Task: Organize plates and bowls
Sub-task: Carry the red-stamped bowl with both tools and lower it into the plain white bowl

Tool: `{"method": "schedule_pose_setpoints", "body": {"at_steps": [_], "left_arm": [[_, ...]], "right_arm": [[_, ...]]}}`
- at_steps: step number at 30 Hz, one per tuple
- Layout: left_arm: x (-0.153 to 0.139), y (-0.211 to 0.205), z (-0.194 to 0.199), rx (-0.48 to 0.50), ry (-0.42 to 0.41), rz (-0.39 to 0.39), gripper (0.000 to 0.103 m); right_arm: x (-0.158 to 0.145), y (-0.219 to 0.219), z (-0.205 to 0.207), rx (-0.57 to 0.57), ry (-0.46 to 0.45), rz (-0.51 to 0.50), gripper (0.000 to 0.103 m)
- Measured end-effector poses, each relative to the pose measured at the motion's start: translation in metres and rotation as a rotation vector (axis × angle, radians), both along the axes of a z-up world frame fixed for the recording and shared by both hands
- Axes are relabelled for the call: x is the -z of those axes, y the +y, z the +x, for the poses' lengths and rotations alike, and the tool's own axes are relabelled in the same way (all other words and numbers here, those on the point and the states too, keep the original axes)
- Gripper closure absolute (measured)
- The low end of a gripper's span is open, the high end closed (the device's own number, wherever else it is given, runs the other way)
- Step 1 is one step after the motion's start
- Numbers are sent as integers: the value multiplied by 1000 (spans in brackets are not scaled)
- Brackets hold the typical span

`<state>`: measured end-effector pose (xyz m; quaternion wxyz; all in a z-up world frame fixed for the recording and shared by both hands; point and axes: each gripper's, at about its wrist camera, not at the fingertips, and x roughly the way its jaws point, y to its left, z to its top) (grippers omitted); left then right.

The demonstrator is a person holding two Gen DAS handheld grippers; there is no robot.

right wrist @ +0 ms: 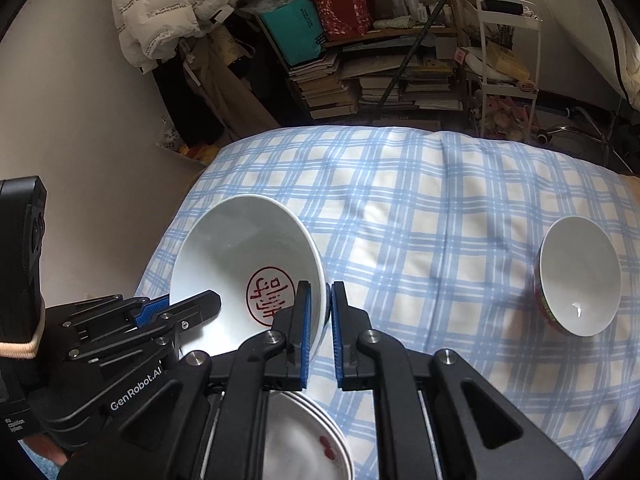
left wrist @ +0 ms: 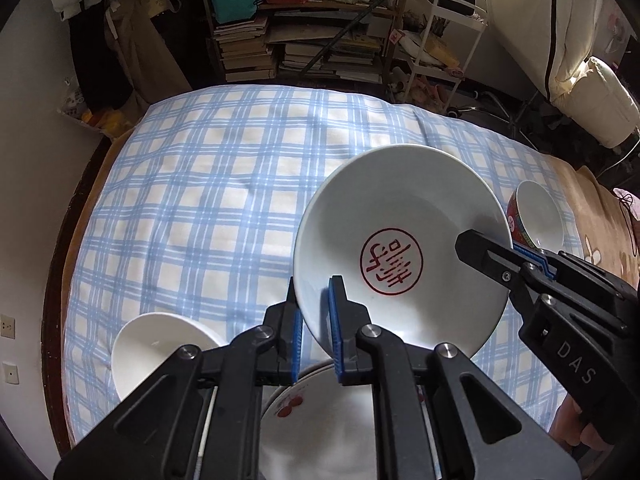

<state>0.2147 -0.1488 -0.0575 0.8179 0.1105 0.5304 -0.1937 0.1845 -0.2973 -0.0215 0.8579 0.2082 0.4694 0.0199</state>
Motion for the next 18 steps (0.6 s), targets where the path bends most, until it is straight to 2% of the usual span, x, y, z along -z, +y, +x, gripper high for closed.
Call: {"method": "schedule_pose_setpoints", "body": {"at_steps": [10,18], "left_arm": [[-22,66,-24,-61,-33,8,90],[-24,112,-39,-113,-35,2,90]], "right_arm": [[-24,64,-12,-90,-44,-25,92],[-31,111,-20,-157,-57,-38,92]]}}
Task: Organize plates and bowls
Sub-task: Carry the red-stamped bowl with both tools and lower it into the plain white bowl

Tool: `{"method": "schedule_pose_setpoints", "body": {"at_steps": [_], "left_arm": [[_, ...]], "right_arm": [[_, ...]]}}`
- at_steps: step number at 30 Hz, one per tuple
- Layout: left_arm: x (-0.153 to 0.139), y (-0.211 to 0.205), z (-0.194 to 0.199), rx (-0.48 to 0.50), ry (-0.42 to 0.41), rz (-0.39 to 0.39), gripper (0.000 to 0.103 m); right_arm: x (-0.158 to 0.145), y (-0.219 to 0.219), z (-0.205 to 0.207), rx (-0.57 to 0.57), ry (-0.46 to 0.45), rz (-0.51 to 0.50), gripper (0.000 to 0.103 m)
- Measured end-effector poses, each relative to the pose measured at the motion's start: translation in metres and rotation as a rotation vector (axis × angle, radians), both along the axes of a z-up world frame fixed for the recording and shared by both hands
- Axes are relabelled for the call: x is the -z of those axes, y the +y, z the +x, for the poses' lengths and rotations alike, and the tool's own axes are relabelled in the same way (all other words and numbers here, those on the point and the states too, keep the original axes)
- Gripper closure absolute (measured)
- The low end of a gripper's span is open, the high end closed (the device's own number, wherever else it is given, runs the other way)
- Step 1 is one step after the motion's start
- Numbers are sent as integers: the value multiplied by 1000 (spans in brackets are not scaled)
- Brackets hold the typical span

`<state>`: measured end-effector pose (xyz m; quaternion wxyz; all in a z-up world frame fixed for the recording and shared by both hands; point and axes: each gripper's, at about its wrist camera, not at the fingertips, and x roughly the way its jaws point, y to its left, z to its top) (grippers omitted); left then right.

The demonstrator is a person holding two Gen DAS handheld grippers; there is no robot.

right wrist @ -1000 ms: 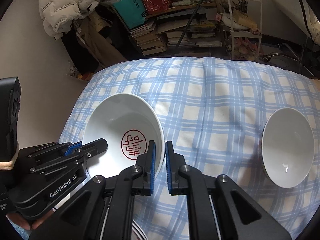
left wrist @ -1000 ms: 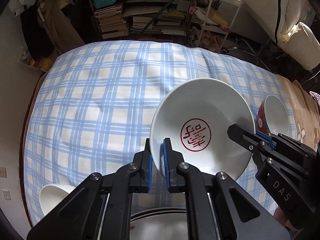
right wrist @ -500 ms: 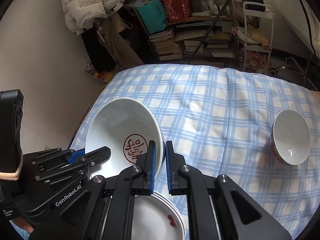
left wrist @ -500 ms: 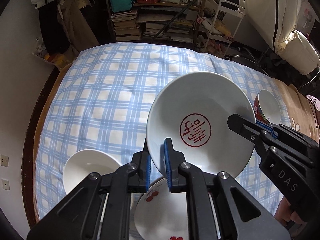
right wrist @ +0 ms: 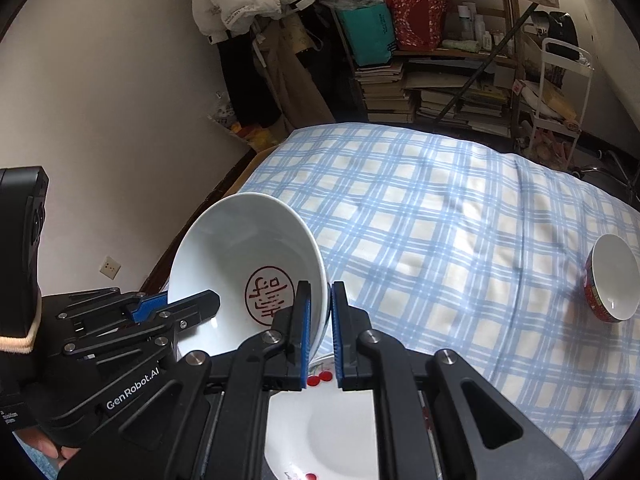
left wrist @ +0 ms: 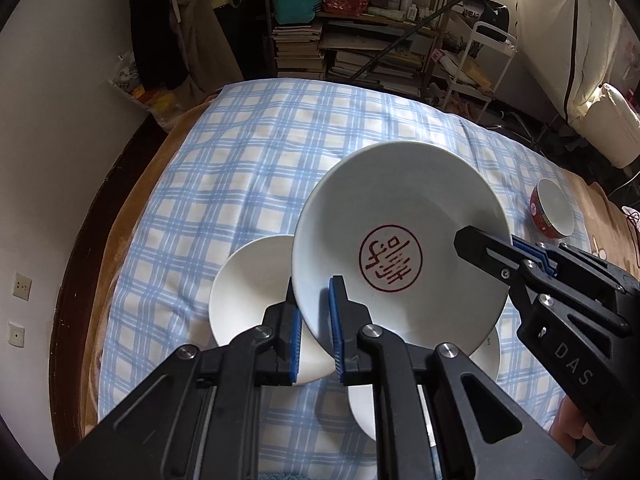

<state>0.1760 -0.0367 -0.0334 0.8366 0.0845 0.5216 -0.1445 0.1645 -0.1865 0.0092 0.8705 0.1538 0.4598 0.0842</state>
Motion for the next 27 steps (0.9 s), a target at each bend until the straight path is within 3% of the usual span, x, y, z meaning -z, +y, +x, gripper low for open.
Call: {"method": "schedule_pose_setpoints", "body": {"at_steps": [16,27], "left_arm": [[37,54,-5,-93,50,-29,90],[66,67,3,-132,95,-32,90]], "right_arm": [[29,49,-3,-61,43,26,92],[54,65,8,-84,78,22,92]]}}
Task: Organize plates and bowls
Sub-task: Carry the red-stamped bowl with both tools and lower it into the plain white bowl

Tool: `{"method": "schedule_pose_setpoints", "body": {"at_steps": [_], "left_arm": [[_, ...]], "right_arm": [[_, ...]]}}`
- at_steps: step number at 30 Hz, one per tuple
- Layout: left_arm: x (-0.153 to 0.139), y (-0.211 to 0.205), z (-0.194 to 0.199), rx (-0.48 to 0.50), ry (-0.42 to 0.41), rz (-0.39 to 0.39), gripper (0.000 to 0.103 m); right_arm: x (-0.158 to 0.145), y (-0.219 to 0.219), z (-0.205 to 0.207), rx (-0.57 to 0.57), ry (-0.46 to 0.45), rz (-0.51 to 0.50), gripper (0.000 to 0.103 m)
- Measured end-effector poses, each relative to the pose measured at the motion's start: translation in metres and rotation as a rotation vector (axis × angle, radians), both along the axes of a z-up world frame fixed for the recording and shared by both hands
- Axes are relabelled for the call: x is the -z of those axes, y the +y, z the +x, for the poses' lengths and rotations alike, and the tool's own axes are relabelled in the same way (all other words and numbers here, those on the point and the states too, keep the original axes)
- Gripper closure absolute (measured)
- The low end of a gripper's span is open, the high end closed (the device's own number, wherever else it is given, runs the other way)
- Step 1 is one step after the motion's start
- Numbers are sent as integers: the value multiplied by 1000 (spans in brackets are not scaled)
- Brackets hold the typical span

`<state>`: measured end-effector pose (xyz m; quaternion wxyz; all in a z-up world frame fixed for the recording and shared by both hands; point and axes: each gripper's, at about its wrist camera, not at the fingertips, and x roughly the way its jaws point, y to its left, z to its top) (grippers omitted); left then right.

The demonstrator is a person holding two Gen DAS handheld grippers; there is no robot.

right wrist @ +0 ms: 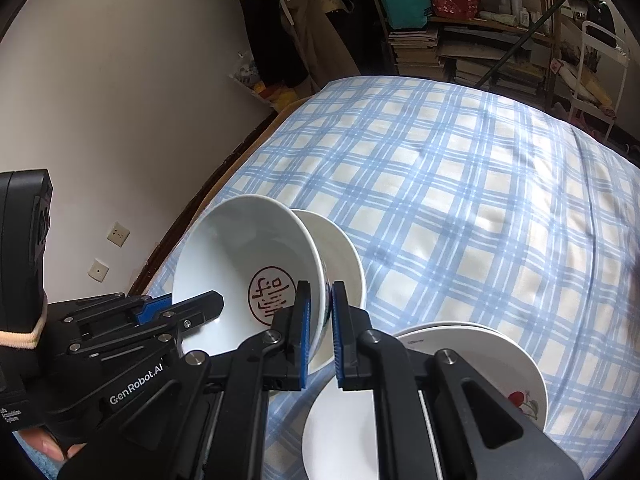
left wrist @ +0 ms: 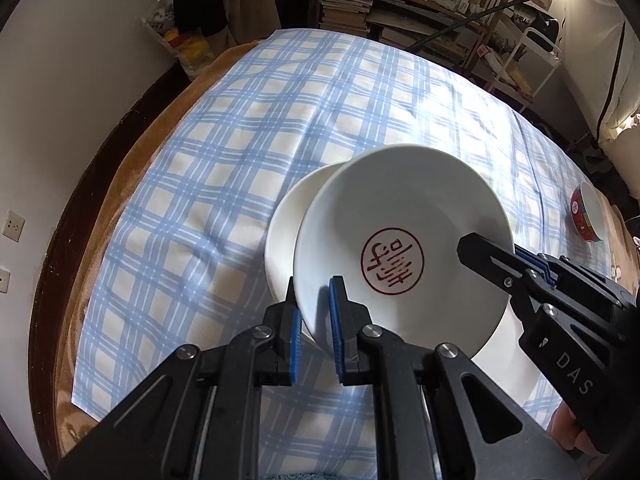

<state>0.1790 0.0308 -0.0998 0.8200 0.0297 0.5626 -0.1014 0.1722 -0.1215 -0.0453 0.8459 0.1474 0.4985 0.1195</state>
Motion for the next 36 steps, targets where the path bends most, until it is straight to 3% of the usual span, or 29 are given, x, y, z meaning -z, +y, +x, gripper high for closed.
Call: {"method": "schedule_pose_setpoints", "body": {"at_steps": [7,12,23,36], "left_arm": [[14,-1,6,-4,29,24,90],[18,-6,6,8,6,79,89],[28,-7,13,29,46,77,89],[31,-4,15,15,55,71,89]], "right_arm": [[15,2,3,-4,22,9,92],[24,3,5,-7,37,20,92],[34,5,6,-13,50,-7,91],[37,-3,7,-14,95,70,89]]}}
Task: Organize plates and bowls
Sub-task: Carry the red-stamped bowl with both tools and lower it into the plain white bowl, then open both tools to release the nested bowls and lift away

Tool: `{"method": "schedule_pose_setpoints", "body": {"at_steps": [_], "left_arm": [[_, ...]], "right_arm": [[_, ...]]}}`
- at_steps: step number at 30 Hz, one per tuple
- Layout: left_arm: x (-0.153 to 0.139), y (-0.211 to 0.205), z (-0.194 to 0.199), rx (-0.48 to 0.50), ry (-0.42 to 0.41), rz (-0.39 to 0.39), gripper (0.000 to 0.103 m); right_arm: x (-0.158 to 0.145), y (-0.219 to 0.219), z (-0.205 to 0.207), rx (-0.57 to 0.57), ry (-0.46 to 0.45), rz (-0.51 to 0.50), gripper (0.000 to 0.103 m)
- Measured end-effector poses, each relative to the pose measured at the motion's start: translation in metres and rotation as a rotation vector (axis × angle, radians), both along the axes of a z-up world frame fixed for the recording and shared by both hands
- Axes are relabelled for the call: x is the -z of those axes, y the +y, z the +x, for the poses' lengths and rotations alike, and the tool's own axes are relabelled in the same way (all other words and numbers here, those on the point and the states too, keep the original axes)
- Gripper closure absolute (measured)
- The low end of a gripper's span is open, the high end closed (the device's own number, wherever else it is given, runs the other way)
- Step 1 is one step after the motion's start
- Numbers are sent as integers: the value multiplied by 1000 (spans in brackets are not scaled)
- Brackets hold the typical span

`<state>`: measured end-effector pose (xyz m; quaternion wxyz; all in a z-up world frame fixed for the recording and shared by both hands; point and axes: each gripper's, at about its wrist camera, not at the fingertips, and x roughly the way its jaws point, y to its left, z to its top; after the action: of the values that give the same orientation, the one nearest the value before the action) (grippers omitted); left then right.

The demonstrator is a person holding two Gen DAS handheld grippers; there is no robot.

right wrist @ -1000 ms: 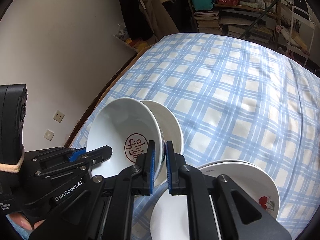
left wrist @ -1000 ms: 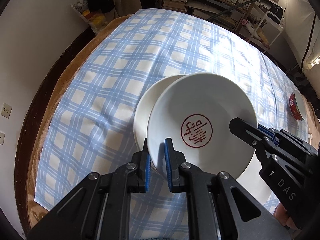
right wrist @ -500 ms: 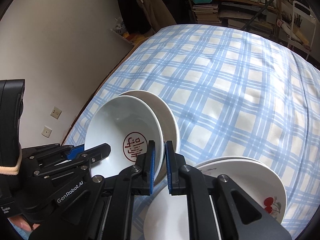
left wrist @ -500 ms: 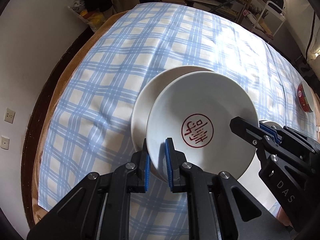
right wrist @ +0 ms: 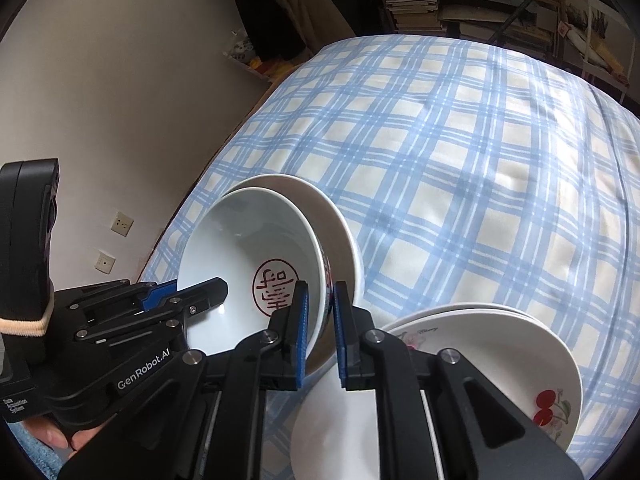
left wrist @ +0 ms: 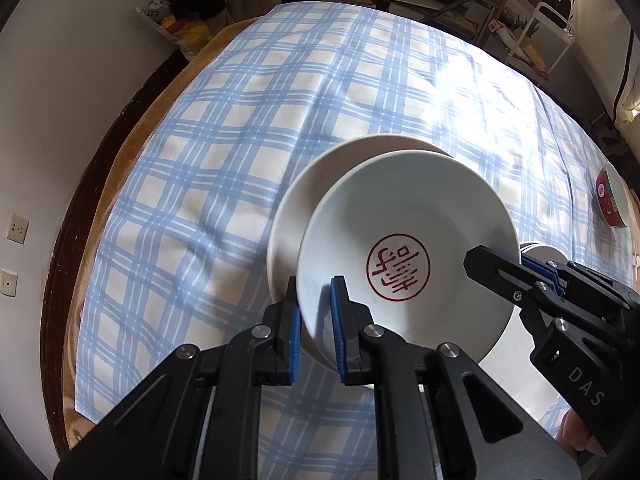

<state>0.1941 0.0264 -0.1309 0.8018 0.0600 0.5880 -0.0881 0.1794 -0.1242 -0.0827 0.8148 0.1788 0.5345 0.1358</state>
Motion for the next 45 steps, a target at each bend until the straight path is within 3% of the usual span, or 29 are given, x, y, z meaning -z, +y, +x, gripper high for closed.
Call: {"method": "schedule_pose_setpoints", "body": {"at_steps": [9,12,21,29,31,35,37,39,43,45], "left_arm": [[-3,-4,-2,-8,-25,40,89],[-5,-3,-3,-8,-29,28,88],[-8,1,-6,-23,-36,6,88],[-18,2,-14,-22,-79,19,85],[-20,4,-16,-29,-91,32,78],[-29,9,-19,-39,-115,23,68],[-34,9,-21,-41,-135,26,54],[-39,9,-23,-43,-160,38,47],[-46,-1,-28,4,-199,70,25],[-49,-7,-31,17,-216,94,22]], "right_arm": [[-9,-1,-4,-3,-16,-9,82],[-16,-3,-6,4,-44,-49,81],[-18,-10,-4,19,-44,-34,79],[-18,-16,-7,40,-29,-57,54],[-20,-18,-9,52,-32,-61,42],[-25,-24,-11,72,-40,-70,28],[-28,-27,-13,83,-45,-76,18],[-32,-32,-15,95,-49,-83,12],[-40,-44,-18,108,-50,-97,6],[-45,-48,-20,101,-58,-124,6]]}}
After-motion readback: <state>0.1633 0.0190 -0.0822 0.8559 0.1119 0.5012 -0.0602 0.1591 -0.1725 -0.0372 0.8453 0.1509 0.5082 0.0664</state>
